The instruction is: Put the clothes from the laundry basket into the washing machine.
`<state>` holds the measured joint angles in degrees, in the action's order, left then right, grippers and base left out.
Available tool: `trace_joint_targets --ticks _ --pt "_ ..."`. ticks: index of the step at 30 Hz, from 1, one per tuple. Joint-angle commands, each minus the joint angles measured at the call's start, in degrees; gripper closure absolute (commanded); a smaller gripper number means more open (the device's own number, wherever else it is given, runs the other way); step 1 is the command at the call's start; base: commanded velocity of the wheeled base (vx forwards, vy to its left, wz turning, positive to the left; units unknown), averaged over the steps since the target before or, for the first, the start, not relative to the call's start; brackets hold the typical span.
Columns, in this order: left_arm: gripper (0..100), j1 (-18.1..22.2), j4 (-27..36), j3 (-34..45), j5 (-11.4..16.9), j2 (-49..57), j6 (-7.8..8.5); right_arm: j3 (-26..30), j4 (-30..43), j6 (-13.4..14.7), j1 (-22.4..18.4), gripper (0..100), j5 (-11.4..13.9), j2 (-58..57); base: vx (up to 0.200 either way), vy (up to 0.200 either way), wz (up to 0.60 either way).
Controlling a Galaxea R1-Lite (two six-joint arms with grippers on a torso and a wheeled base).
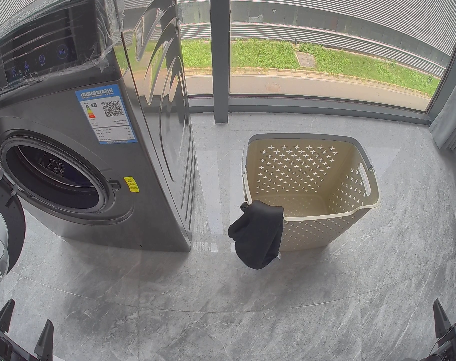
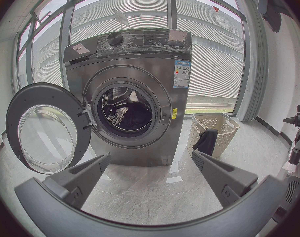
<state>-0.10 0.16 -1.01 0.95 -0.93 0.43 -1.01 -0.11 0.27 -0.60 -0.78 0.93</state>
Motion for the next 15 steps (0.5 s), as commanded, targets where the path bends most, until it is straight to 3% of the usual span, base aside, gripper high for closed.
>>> trace_joint_targets --ticks 1,8,15 --pt "0 0.0 0.0 0.9 0.0 0.8 0.01 0.9 0.1 0.2 0.0 0 0.0 -0.4 0.2 0.0 0.0" --pt "0 0.0 0.0 0.9 0.0 0.8 0.01 1.0 -0.2 1.3 0.1 0 -0.4 -0.6 0.2 0.0 0.0" --pt "0 0.0 -0.1 0.9 0.0 0.8 0.01 0.4 -0.5 1.3 0.1 0 0.2 -0.6 0.0 0.0 0.0"
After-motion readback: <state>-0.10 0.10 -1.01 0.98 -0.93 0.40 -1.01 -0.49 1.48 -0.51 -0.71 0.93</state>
